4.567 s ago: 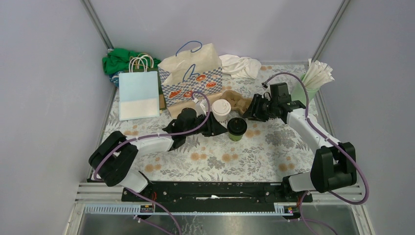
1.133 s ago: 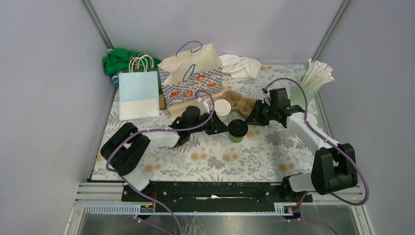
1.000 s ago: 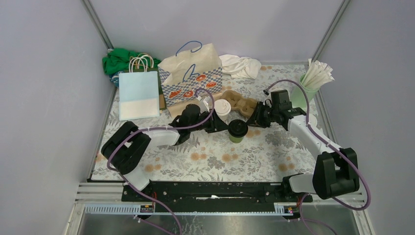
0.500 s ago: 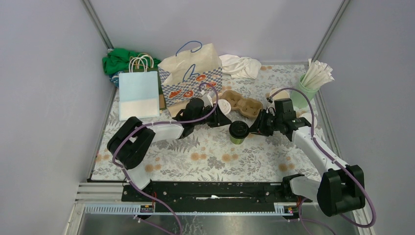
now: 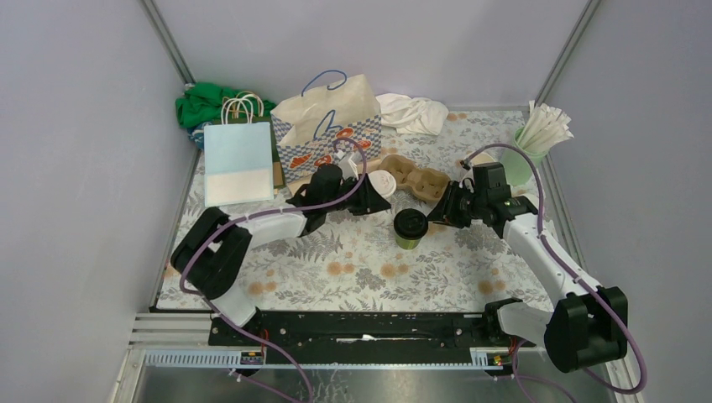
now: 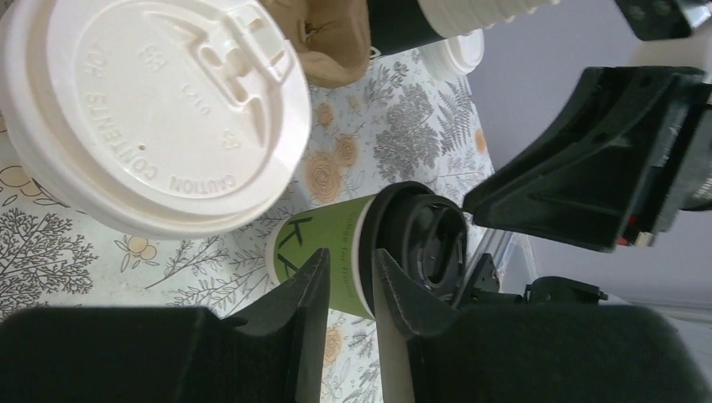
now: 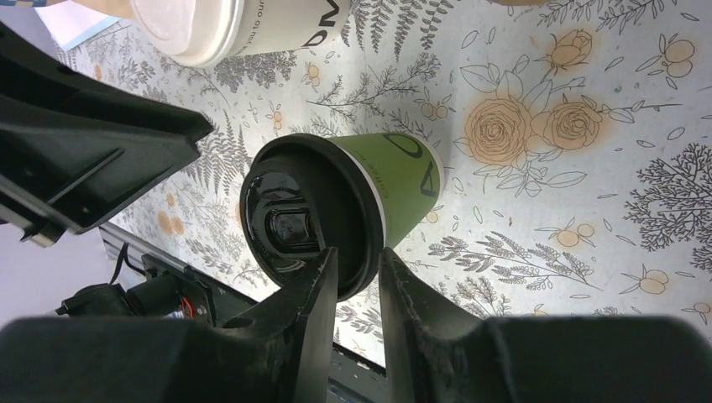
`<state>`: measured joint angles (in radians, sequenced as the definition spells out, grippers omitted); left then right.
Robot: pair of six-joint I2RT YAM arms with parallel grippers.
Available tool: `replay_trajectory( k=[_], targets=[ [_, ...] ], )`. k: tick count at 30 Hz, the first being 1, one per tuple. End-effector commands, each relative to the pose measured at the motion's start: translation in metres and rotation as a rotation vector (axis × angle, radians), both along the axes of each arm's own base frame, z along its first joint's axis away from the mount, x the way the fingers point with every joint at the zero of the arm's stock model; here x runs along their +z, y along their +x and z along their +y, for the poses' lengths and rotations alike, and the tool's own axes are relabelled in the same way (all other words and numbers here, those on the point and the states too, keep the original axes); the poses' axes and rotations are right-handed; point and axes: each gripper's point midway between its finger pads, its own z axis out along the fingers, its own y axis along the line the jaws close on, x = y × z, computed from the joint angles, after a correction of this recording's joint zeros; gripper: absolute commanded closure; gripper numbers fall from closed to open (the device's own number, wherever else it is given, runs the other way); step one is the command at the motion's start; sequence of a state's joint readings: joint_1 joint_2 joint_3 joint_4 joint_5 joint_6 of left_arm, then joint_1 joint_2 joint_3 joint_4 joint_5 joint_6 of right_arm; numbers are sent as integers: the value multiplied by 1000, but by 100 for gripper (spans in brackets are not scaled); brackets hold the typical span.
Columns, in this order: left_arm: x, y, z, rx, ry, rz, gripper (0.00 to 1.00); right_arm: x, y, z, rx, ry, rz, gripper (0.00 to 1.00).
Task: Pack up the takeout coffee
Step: Close the cup lid on the coffee cup.
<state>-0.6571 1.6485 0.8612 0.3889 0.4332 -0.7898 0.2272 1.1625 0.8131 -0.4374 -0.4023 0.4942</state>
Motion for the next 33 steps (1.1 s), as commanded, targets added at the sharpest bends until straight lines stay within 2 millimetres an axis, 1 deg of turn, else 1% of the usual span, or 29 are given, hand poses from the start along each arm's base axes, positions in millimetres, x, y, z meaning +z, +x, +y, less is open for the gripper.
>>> replay_trajectory(
  k=[1,4,7,9,11,15,18,25,30,33],
  targets=[
    [25,-9,6,-20,-39,-60,69,15,7,2,0,5,-33,68],
    [29,-14,5,-40,-67,-61,66,13,1,4,11,25,-16,68],
    [34,-17,0,-75,-90,-60,65,12,-10,7,16,62,-14,63],
    [36,-18,-3,-93,-100,-57,65,7,-19,7,11,79,-10,62],
    [35,-18,-5,-99,-102,-55,65,6,-25,8,16,96,-10,62],
    [30,-17,-8,-112,-98,-46,66,4,-36,19,55,175,-9,61],
    [27,-15,-11,-125,-99,-39,66,1,-39,23,61,212,1,59],
    [25,-7,-19,-140,-96,-34,66,-3,-37,30,60,264,20,58],
    [21,-4,-23,-147,-97,-25,66,-8,-37,31,44,274,41,59],
    [17,-3,-24,-151,-93,-16,67,-15,-39,28,27,259,61,59]
  ],
)
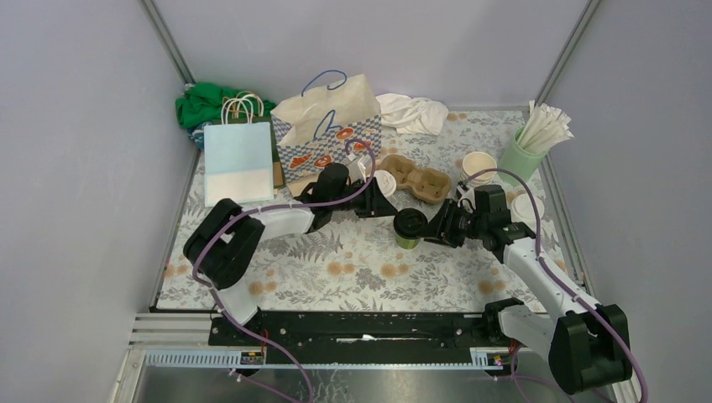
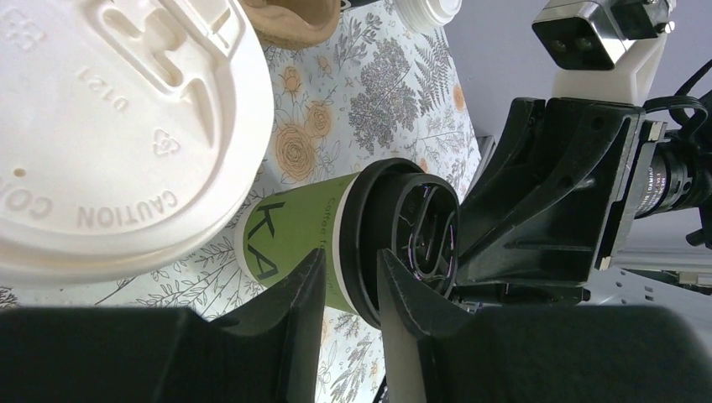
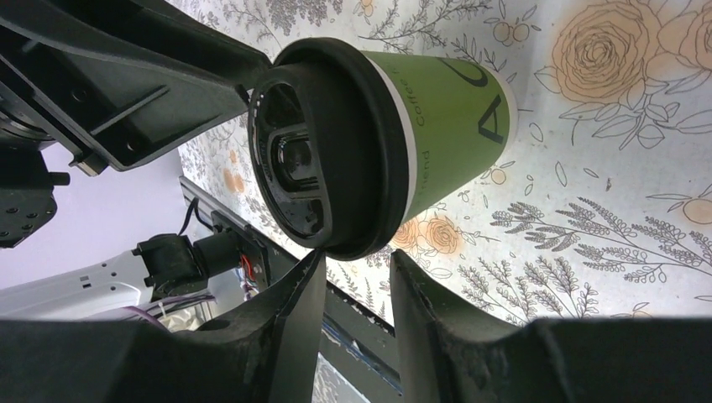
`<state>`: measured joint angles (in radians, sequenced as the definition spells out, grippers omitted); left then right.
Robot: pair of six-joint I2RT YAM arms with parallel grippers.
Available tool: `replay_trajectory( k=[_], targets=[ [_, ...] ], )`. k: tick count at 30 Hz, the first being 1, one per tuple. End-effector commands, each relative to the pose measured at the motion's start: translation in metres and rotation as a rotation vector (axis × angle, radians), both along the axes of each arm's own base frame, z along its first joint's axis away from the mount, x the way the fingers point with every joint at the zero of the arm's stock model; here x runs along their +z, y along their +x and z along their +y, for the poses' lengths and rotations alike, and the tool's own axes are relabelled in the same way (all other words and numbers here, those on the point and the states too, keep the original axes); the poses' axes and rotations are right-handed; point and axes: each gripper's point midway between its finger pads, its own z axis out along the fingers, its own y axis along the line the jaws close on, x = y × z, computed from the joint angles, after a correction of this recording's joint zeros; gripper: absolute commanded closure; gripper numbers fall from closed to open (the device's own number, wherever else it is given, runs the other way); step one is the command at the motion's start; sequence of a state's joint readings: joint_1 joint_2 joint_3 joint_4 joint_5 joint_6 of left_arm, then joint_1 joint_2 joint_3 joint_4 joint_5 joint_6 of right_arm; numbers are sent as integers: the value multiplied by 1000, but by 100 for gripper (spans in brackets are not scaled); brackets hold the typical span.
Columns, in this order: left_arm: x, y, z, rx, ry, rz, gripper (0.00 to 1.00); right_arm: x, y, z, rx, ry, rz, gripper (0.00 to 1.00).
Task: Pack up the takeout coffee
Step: Close the cup lid on the coffee cup.
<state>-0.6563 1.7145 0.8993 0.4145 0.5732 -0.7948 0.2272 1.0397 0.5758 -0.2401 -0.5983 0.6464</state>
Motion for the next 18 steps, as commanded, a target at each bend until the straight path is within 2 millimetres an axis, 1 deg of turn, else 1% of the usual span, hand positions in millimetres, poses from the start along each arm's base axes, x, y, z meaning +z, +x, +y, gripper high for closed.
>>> replay_trajectory(
  k=[1,4,10,14,18],
  targets=[
    [18,10,-10,-23,-52,-51,67,-4,-2,3,-4,22,23,59],
    [12,10,-11,-26,-45,-42,68,-9,-3,-1,-26,5,34,61],
    [3,12,-11,-30,-17,-38,68,-14,-1,-4,-50,-15,48,64],
    [-5,13,-9,-22,13,-32,70,-23,-3,-8,-59,-49,87,65],
    [-20,12,-6,-25,71,-22,72,-30,-5,-12,-69,-79,112,66]
  ],
)
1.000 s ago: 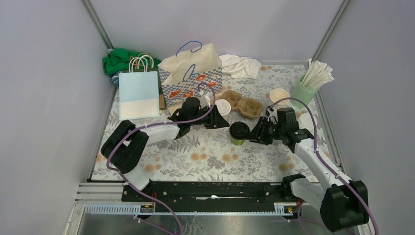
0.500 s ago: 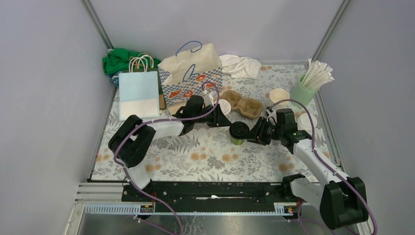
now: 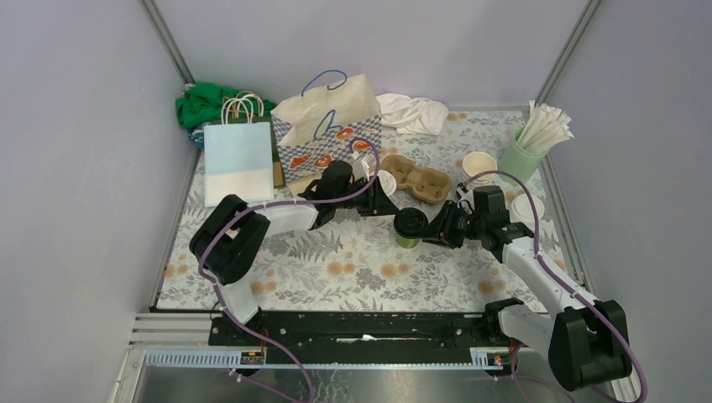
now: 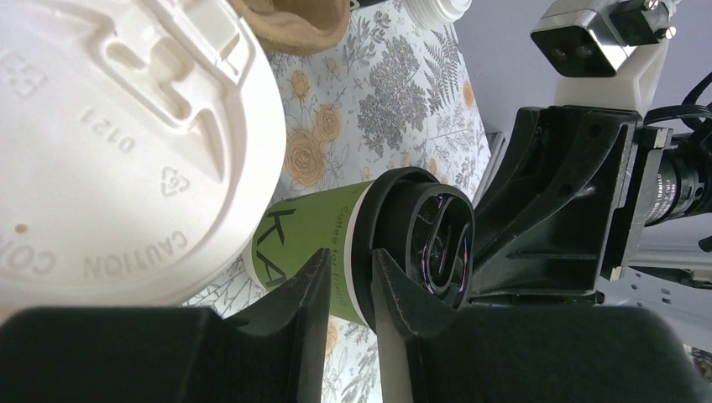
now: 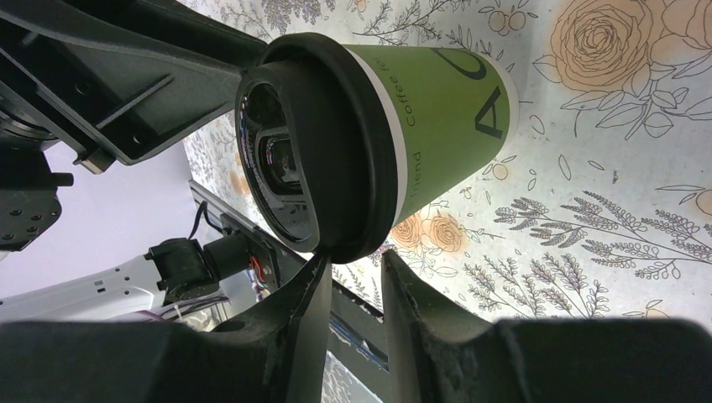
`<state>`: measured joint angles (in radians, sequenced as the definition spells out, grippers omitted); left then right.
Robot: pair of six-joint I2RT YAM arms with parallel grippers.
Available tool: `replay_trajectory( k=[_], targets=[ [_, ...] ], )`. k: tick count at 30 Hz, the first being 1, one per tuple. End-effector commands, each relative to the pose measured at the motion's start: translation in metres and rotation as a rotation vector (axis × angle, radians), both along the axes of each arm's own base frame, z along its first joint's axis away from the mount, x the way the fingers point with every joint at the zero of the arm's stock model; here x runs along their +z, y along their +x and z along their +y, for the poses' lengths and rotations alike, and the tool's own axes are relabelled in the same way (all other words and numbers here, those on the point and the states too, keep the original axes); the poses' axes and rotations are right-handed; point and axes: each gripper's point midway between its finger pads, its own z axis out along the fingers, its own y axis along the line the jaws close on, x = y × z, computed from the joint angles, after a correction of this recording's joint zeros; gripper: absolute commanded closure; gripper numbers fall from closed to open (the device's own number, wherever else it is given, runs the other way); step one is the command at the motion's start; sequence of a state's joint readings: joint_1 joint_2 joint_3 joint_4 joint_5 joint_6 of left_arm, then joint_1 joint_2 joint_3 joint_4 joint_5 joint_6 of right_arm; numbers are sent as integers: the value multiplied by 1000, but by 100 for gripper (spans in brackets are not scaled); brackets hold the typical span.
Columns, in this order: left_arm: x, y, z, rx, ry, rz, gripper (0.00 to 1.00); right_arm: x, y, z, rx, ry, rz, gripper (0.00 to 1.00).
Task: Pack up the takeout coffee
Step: Close the cup lid on the coffee cup.
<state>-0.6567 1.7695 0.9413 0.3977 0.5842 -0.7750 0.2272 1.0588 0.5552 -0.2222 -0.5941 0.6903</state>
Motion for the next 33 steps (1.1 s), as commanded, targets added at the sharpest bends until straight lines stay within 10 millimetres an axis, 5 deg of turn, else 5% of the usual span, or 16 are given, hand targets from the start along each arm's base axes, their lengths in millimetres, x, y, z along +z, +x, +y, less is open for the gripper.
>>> replay_trajectory(
  k=[1,33],
  targets=[
    [-13,6,1,-5,68,-29,72,-24,-5,-13,-39,-93,70,66],
    [-34,-3,0,-29,124,-7,75,-100,-41,-28,-60,-145,227,68]
  ],
)
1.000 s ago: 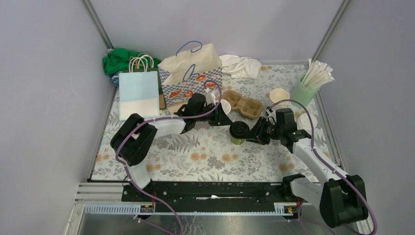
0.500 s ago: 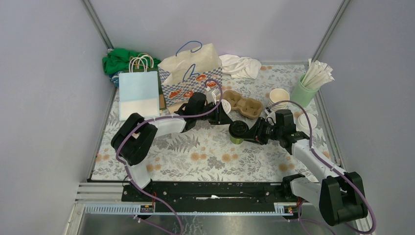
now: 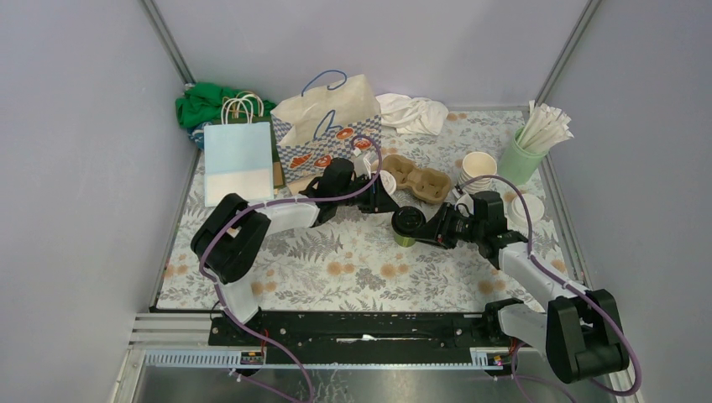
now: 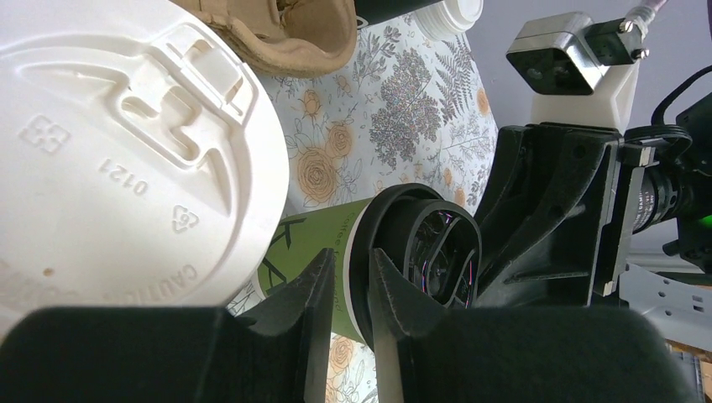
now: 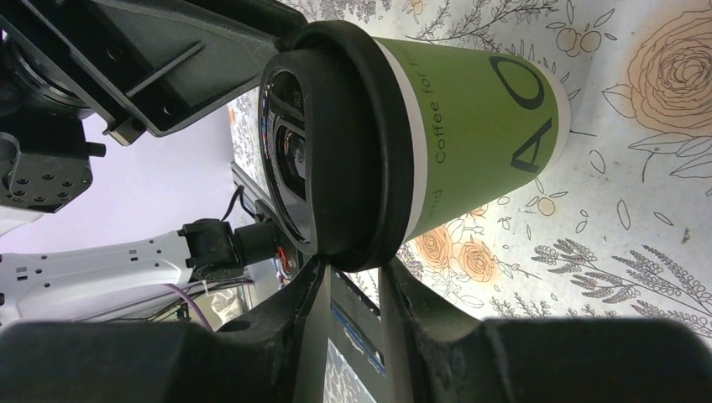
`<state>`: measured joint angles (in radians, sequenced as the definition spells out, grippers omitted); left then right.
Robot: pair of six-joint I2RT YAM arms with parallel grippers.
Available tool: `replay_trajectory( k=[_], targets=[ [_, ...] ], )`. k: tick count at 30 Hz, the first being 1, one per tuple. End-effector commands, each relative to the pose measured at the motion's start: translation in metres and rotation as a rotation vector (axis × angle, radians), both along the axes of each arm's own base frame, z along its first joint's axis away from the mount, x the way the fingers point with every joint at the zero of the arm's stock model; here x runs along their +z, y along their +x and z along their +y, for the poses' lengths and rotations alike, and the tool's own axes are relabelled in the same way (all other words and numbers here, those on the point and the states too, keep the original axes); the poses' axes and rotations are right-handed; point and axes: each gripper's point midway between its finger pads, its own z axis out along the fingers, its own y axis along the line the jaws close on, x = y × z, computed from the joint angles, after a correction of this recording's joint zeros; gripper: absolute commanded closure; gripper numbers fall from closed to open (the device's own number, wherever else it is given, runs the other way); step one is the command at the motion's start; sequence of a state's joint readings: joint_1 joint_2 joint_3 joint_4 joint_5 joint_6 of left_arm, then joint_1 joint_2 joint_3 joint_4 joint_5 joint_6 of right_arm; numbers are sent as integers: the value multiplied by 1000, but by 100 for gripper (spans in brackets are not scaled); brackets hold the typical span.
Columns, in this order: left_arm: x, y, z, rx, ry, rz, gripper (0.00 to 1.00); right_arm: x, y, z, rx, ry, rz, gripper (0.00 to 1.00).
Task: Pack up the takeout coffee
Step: Close the cup lid on the coffee cup.
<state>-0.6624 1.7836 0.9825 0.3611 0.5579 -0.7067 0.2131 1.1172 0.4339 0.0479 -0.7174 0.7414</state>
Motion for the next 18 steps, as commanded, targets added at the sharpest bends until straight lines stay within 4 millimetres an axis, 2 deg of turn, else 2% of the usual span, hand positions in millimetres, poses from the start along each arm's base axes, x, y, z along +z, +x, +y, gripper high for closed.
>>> replay_trajectory(
  k=[1,18],
  targets=[
    [-35,-11,3,-20,92,55,75,-89,-42,-41,-92,-273,264,68],
    [-38,-17,2,-26,100,58,76,-109,-52,-48,-142,-291,338,71]
  ],
)
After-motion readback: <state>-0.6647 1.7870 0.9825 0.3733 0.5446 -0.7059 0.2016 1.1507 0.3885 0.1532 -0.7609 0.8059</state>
